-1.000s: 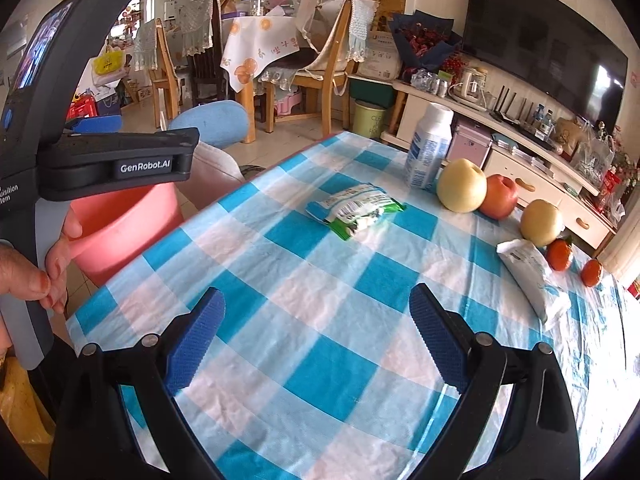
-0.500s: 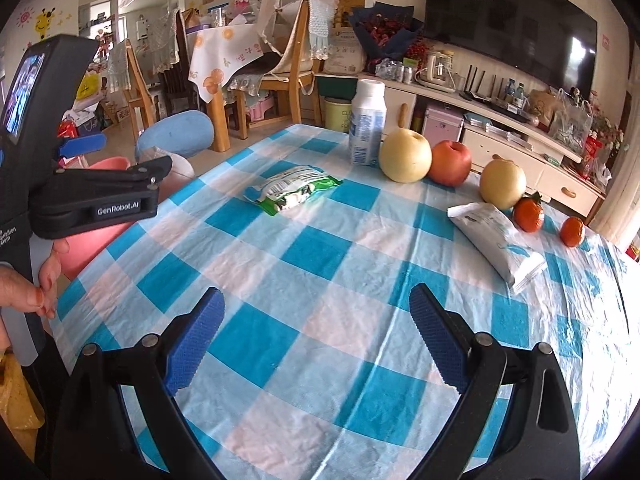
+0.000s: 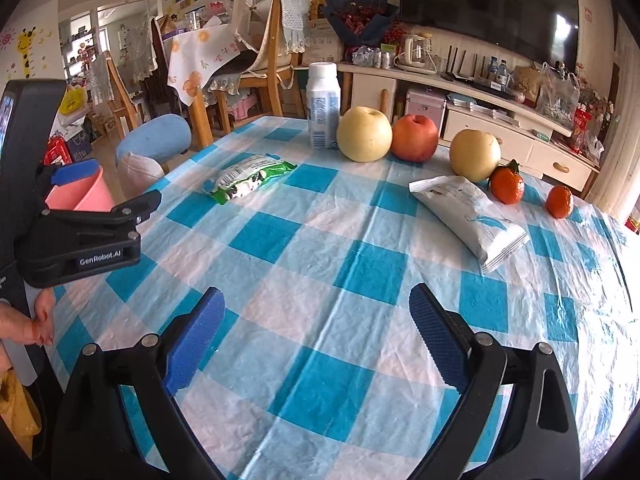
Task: Collect trash
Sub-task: 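Bring both open tools back over the table, then grasp the green snack bag with the left tool while the right tool grasps the wipes packet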
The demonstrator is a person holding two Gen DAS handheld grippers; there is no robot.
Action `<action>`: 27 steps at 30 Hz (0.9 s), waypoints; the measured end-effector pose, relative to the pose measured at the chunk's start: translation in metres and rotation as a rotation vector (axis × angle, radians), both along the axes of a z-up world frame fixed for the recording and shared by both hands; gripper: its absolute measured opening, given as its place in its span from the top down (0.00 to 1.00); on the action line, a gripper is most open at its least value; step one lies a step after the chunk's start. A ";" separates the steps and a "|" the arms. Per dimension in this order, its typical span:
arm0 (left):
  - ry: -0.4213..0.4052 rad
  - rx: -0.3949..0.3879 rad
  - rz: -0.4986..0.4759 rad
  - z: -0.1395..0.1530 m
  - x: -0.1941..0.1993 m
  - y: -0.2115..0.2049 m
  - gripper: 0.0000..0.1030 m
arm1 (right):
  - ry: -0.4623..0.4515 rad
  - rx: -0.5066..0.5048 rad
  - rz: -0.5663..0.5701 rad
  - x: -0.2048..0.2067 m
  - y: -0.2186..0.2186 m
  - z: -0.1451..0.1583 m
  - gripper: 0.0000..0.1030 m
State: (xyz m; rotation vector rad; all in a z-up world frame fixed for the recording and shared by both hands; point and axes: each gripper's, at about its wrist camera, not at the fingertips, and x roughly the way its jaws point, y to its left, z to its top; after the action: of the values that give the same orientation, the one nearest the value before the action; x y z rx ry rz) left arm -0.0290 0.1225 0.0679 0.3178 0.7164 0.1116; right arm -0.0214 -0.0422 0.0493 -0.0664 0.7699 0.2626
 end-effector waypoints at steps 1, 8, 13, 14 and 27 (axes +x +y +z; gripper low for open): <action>0.003 0.001 -0.004 -0.001 0.000 -0.003 0.08 | 0.003 0.002 -0.003 0.001 -0.002 0.000 0.09; 0.026 0.020 -0.028 -0.011 -0.001 -0.018 0.08 | 0.009 0.022 -0.017 0.006 -0.018 0.001 0.09; 0.043 0.013 -0.037 -0.015 0.000 -0.025 0.08 | 0.002 0.033 -0.031 0.011 -0.030 0.004 0.09; 0.047 0.010 -0.039 -0.015 0.001 -0.026 0.08 | 0.002 0.032 -0.037 0.013 -0.033 0.004 0.09; 0.094 -0.150 -0.130 -0.016 0.014 -0.019 0.08 | 0.042 0.025 -0.131 0.069 -0.101 -0.011 0.09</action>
State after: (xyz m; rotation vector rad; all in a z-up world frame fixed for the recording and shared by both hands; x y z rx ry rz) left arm -0.0154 0.1034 0.0516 0.2267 0.7904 -0.0803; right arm 0.0474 -0.1434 0.0382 0.0137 0.8089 0.1493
